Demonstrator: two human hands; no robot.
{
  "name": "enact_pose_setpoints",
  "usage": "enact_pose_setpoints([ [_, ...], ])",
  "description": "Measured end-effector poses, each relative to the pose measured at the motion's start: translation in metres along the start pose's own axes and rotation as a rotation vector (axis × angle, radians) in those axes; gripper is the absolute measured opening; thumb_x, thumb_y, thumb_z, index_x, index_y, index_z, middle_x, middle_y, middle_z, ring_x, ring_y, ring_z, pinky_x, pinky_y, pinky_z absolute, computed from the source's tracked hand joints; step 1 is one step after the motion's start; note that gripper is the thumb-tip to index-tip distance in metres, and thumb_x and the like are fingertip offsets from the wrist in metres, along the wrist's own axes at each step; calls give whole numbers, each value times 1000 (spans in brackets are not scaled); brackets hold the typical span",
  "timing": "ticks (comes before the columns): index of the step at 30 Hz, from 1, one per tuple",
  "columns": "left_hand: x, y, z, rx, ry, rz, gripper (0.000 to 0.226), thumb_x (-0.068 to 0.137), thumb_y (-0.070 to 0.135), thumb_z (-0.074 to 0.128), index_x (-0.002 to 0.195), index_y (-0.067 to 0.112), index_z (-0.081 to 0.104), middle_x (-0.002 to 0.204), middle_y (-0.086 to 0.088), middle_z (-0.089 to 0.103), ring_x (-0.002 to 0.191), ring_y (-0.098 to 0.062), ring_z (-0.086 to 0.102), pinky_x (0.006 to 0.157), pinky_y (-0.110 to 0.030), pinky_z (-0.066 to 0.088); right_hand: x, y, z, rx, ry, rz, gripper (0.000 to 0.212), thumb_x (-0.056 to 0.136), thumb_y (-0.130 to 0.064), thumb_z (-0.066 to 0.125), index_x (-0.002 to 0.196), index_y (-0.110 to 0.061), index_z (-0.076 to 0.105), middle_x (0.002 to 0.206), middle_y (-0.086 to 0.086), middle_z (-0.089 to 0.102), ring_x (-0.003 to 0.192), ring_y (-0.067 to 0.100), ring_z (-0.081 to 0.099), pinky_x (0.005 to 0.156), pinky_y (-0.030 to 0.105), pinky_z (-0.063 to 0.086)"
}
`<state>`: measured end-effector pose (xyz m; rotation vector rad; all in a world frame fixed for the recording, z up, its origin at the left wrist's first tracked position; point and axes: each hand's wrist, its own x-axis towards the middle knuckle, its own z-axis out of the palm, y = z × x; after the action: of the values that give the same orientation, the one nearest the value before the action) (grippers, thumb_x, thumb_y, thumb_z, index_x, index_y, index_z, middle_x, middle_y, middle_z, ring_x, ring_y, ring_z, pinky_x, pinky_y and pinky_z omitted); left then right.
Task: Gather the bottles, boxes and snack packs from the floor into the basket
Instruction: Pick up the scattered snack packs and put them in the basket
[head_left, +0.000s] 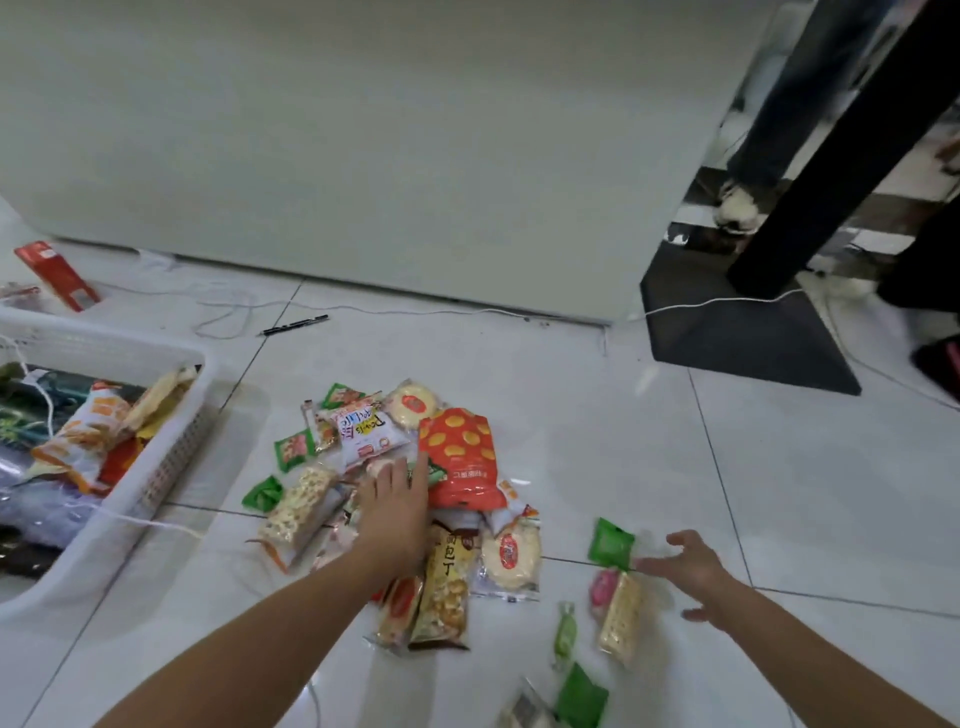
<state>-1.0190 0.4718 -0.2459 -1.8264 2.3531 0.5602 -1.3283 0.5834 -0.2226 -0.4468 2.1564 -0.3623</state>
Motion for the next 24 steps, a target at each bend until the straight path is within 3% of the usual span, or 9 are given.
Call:
enact_pose_setpoints([
  [3, 1, -7, 4, -42, 91, -124, 91, 85, 30, 64, 150, 9, 3, 155, -17, 19, 144, -34, 14, 118, -45, 16, 14, 35, 23, 147, 100, 121, 88, 59, -26, 88, 128, -2, 38, 133, 22, 43, 116, 40, 48, 90, 53, 49],
  [6, -2, -18, 1, -7, 66, -212, 70, 90, 28, 55, 145, 7, 17, 146, -14, 38, 132, -31, 39, 108, -45, 34, 50, 72, 61, 280, 79, 195, 127, 14, -45, 94, 123, -2, 43, 120, 23, 54, 105, 39, 58, 81, 54, 54],
  [7, -4, -21, -1, -11, 66, -224, 63, 90, 28, 56, 141, 7, 24, 140, -12, 44, 124, -29, 48, 99, -44, 42, 42, 68, 69, 302, 82, 201, 128, 11, -46, 93, 120, -3, 43, 118, 23, 54, 104, 39, 58, 82, 52, 55],
  [9, -8, -26, -4, -6, 54, -240, 60, 87, 28, 58, 136, 8, 30, 130, -9, 53, 113, -26, 55, 87, -42, 50, 14, 54, 77, 206, 133, 203, 104, 41, -40, 92, 121, 0, 40, 124, 24, 48, 113, 40, 51, 92, 44, 49],
  [11, -12, -29, -7, 5, 26, -244, 68, 84, 32, 62, 138, 9, 28, 127, -9, 55, 113, -26, 55, 88, -40, 52, 2, 40, 79, 150, 164, 211, 91, 54, -37, 89, 121, 2, 42, 126, 25, 45, 118, 39, 46, 95, 40, 43],
  [16, -18, -31, -24, -60, 73, -276, 68, 80, 41, 67, 132, 11, 36, 132, -10, 48, 121, -25, 44, 98, -38, 46, 1, 26, 93, 244, 125, 213, 87, 54, -34, 90, 116, 7, 45, 122, 27, 53, 113, 39, 53, 94, 42, 47],
  [18, -20, -34, -41, -104, 133, -294, 56, 81, 38, 67, 123, 11, 41, 124, -8, 49, 113, -23, 45, 94, -34, 44, -9, 17, 94, 243, 144, 152, 78, 56, -40, 87, 106, 7, 50, 115, 29, 58, 104, 39, 60, 91, 44, 50],
  [22, -31, -52, -79, -224, 277, -420, 48, 83, 40, 63, 115, 10, 42, 114, -11, 55, 104, -27, 52, 78, -36, 44, -27, -33, 85, 240, 335, -24, 80, 54, -19, 91, 110, 15, 44, 109, 39, 54, 98, 50, 59, 85, 56, 49],
  [24, -38, -66, -100, -277, 345, -495, 41, 85, 39, 61, 107, 11, 40, 102, -12, 61, 92, -29, 58, 67, -34, 46, -42, -72, 75, 319, 384, -110, 78, 61, -28, 87, 111, 12, 43, 109, 42, 55, 98, 52, 58, 85, 56, 46],
])
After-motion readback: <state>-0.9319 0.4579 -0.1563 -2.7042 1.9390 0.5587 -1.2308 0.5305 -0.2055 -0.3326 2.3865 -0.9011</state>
